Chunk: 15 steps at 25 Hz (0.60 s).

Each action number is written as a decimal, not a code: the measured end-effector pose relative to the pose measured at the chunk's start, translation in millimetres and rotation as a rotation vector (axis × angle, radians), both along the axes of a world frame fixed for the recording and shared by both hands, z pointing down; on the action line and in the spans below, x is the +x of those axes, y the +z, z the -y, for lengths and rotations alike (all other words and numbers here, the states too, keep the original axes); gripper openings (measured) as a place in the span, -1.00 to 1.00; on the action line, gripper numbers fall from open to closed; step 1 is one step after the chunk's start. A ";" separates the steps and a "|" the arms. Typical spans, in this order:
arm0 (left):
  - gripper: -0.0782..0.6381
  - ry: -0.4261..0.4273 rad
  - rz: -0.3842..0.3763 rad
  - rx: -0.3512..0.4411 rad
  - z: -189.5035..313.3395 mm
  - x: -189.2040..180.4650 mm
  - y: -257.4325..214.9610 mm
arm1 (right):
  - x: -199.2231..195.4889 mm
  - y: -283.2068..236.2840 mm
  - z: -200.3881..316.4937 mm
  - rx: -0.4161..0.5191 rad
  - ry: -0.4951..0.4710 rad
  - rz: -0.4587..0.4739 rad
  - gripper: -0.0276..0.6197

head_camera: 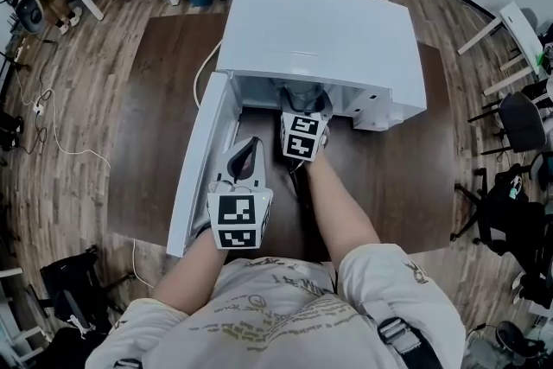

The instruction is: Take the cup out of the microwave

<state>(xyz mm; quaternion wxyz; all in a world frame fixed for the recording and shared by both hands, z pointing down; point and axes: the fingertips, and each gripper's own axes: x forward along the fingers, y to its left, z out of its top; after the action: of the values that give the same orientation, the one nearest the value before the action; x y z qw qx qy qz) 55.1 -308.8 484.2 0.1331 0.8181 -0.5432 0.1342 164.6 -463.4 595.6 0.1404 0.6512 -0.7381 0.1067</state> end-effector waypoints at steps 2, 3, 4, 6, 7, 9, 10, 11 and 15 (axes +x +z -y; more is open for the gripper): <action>-0.76 0.007 -0.004 0.006 -2.0 3.8 -2.6 | 1.8 -3.2 -15.5 -0.010 -0.006 -0.002 0.16; -0.76 0.012 -0.007 0.009 -3.0 6.3 -4.3 | 3.9 -6.6 -23.0 -0.009 -0.004 0.001 0.16; -0.76 0.016 -0.010 0.013 -4.3 8.8 -6.1 | 6.5 -10.8 -30.5 -0.006 -0.001 0.005 0.16; -0.76 0.024 -0.015 0.024 -7.9 12.7 -10.6 | 11.6 -19.9 -46.4 0.004 0.006 0.014 0.16; -0.76 0.029 -0.018 0.030 -10.4 14.4 -13.3 | 13.5 -24.9 -54.9 0.009 0.007 0.020 0.16; -0.76 0.042 -0.024 0.039 -15.8 18.3 -20.0 | 17.1 -38.7 -72.3 0.025 0.011 0.029 0.16; -0.76 0.048 -0.028 0.044 -18.5 20.5 -24.0 | 19.5 -46.7 -80.6 0.037 0.016 0.034 0.16; -0.76 0.054 -0.032 0.049 -21.3 22.6 -28.0 | 22.2 -54.2 -88.8 0.050 0.021 0.041 0.16; -0.76 0.073 -0.046 0.067 -36.7 28.8 -40.9 | 32.7 -81.6 -125.9 0.091 0.049 0.054 0.16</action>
<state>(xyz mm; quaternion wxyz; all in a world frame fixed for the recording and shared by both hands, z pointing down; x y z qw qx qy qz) 83.8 -272.2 443.3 0.1133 0.8442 -0.5140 0.1017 197.3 -337.5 514.0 0.0879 0.6718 -0.7295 0.0940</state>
